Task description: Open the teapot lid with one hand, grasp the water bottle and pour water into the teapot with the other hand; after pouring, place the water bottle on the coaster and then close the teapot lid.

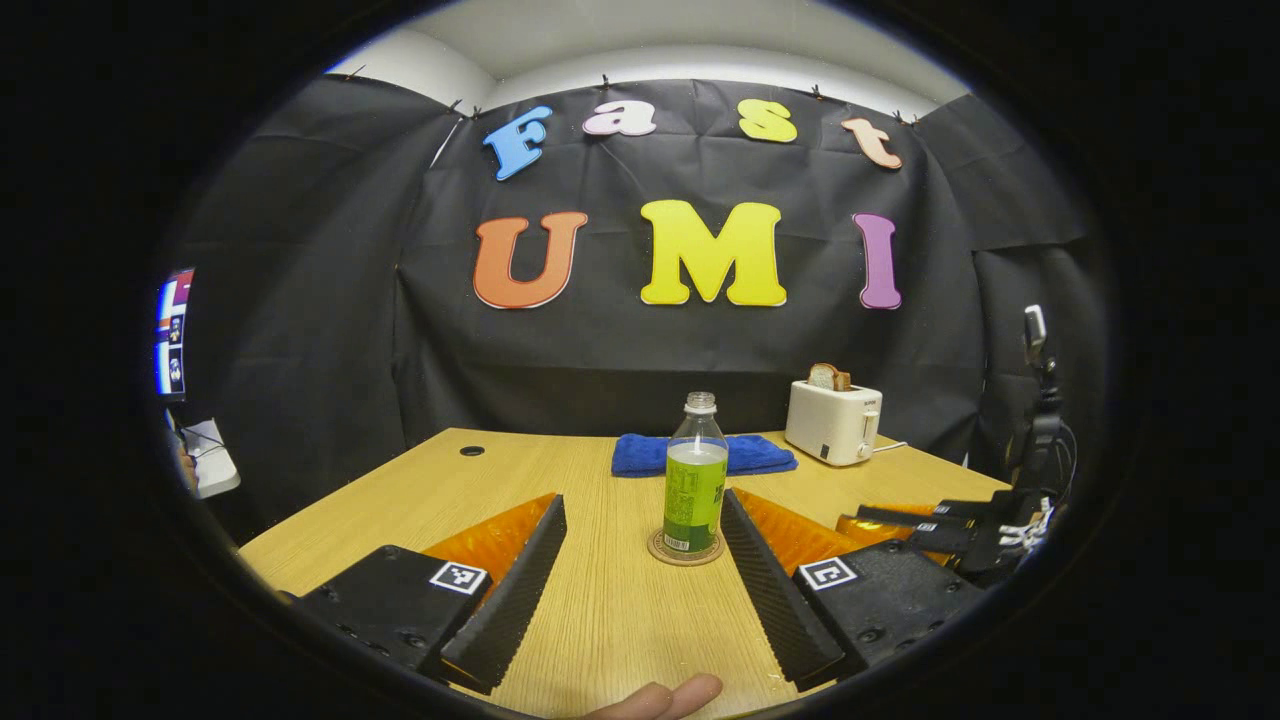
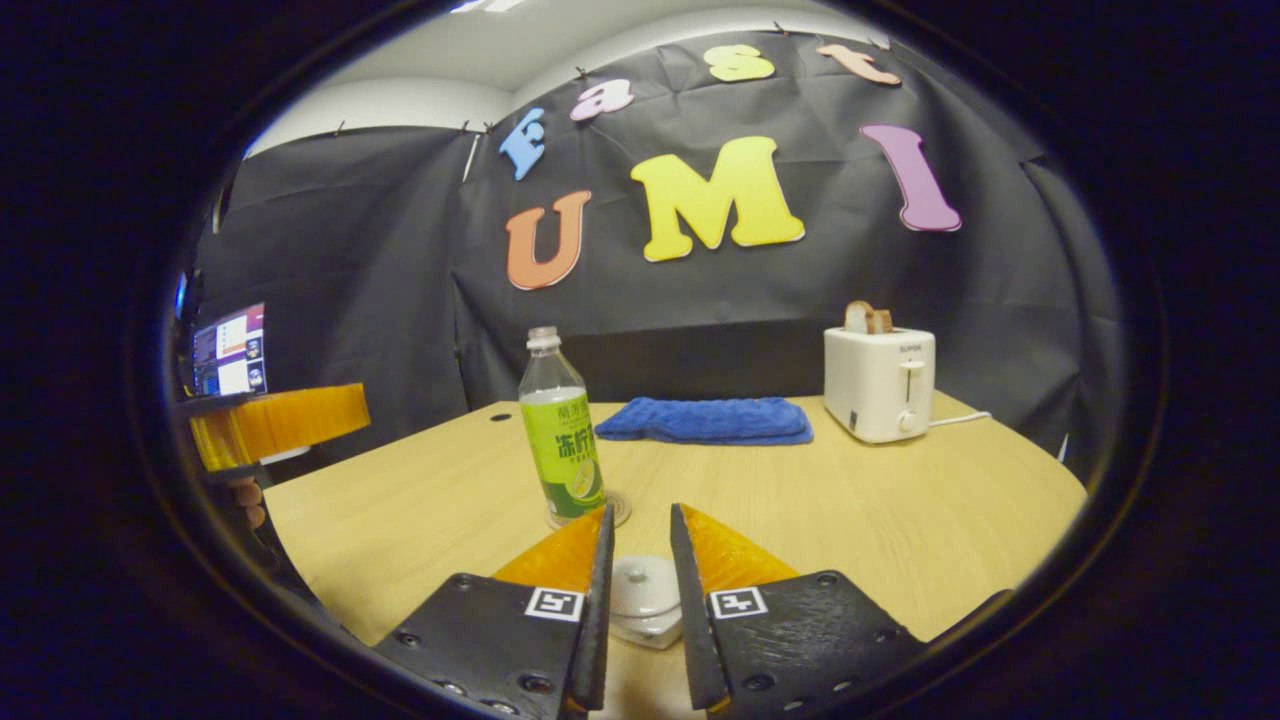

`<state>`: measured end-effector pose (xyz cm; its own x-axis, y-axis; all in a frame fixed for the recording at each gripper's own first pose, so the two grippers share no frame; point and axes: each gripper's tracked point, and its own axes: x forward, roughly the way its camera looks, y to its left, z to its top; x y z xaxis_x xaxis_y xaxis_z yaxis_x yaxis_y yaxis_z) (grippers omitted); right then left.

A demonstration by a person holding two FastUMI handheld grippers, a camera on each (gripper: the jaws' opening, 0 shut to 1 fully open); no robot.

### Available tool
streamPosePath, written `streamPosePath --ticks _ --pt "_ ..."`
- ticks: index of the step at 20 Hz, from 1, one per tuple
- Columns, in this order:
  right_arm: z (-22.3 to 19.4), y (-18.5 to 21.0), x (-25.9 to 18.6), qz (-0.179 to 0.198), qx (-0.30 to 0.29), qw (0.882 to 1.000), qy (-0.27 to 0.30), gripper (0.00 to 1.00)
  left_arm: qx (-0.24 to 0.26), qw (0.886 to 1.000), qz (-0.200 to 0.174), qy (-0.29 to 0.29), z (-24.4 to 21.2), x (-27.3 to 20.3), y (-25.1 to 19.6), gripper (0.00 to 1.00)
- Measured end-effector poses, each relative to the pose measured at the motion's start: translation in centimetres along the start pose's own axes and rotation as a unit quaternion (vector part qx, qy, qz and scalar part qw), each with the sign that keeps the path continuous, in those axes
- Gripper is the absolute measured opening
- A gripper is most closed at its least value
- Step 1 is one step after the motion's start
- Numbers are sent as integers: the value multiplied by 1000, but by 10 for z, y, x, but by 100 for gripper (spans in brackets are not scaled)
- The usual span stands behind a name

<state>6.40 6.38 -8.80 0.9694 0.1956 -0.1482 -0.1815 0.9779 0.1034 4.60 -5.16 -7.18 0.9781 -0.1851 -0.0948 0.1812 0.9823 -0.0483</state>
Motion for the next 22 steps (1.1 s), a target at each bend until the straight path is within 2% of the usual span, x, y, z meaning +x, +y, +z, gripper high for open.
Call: streamPosePath --ticks 2,3,5,6,8,9,11,12,13,14,15,19,20,21,22 --pt "27 2 -17 2 2 1000 -22 27 -7 1000 2 3 1 -3 3 97" --pt "40 1 -29 1 2 999 -33 31 -7 1000 5 4 3 -5 4 97" --pt "66 -5 -55 -5 -10 998 -56 33 3 1000 15 -1 13 -13 8 98" --pt "77 -9 -69 -7 -19 998 -66 39 5 1000 15 -2 16 -17 6 97" --pt "95 -28 -96 -32 -40 995 -84 40 2 1000 21 -2 23 -26 7 97" --pt "102 -36 -110 -44 -49 993 -95 43 2 1000 26 -2 26 -32 7 97" --pt "105 -61 -135 -84 -49 990 -100 55 25 998 52 6 27 -44 13 97" --pt "102 -68 -144 -95 -48 990 -98 65 36 997 63 -1 33 -49 14 97" --pt "100 -74 -147 -104 -47 989 -89 70 40 997 68 -5 38 -52 14 97" --pt "94 -80 -152 -114 -46 989 -76 87 39 997 67 -10 40 -54 9 97" --pt "97 -85 -152 -118 -40 989 -75 95 35 997 63 -17 43 -54 4 97" --pt "98 -90 -152 -117 -50 989 -75 99 42 997 52 -33 46 -54 -5 97" --pt "97 -90 -152 -118 -52 989 -74 95 45 997 50 -30 45 -54 -5 97" --pt "97 -89 -151 -119 -54 989 -74 99 48 997 47 -29 44 -53 -7 97" --pt "96 -87 -150 -117 -58 989 -72 95 49 997 48 -29 44 -51 -6 97"
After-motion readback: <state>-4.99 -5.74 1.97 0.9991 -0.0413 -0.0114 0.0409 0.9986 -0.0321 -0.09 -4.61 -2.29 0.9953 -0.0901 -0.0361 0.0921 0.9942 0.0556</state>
